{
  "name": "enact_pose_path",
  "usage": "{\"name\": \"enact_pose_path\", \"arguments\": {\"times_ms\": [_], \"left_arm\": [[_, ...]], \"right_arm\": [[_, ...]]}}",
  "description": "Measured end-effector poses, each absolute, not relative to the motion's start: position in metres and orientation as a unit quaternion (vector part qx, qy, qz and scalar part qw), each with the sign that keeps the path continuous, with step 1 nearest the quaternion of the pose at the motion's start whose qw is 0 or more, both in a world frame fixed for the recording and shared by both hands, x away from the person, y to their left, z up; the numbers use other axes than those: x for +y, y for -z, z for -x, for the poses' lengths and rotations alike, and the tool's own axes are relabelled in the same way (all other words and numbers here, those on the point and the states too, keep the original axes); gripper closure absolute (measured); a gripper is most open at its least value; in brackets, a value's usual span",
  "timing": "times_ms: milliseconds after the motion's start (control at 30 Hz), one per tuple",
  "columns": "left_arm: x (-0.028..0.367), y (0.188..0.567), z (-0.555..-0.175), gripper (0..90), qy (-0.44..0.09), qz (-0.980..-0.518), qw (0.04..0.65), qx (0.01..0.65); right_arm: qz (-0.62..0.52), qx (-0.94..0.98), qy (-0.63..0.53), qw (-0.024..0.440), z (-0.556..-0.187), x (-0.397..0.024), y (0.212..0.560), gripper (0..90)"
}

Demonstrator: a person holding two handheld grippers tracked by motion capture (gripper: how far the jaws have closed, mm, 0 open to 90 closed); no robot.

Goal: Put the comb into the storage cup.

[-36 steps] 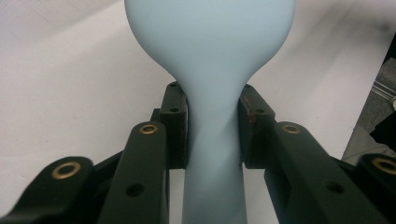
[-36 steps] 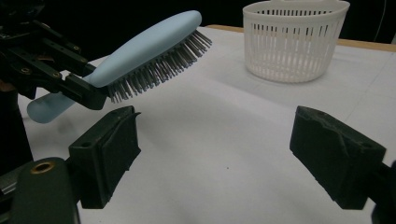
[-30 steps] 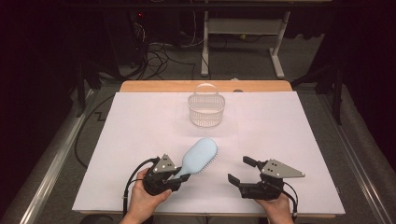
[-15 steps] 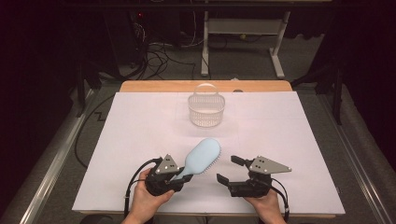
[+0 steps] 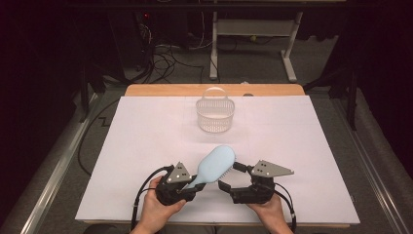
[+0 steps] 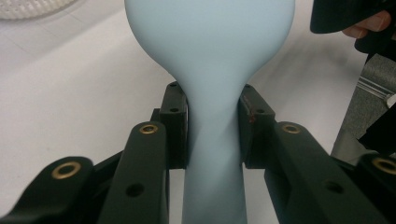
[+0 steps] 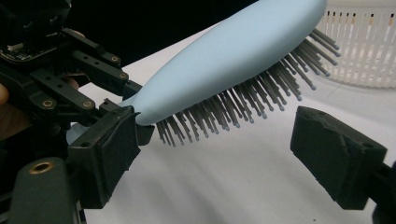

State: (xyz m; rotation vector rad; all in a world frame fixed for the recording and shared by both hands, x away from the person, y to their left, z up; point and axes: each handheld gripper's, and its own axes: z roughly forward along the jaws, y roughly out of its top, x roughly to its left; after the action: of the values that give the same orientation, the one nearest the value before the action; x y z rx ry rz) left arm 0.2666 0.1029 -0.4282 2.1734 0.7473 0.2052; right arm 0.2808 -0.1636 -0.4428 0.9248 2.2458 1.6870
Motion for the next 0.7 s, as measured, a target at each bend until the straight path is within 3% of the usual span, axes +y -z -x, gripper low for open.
{"name": "enact_pose_path", "arguments": {"times_ms": [700], "left_arm": [[0.092,0.429,-0.265,68.9,-0.081,-0.864,0.408,0.285]], "right_arm": [[-0.320,0.756,-0.567,0.066,-0.288,-0.146,0.446,14.2]]}}
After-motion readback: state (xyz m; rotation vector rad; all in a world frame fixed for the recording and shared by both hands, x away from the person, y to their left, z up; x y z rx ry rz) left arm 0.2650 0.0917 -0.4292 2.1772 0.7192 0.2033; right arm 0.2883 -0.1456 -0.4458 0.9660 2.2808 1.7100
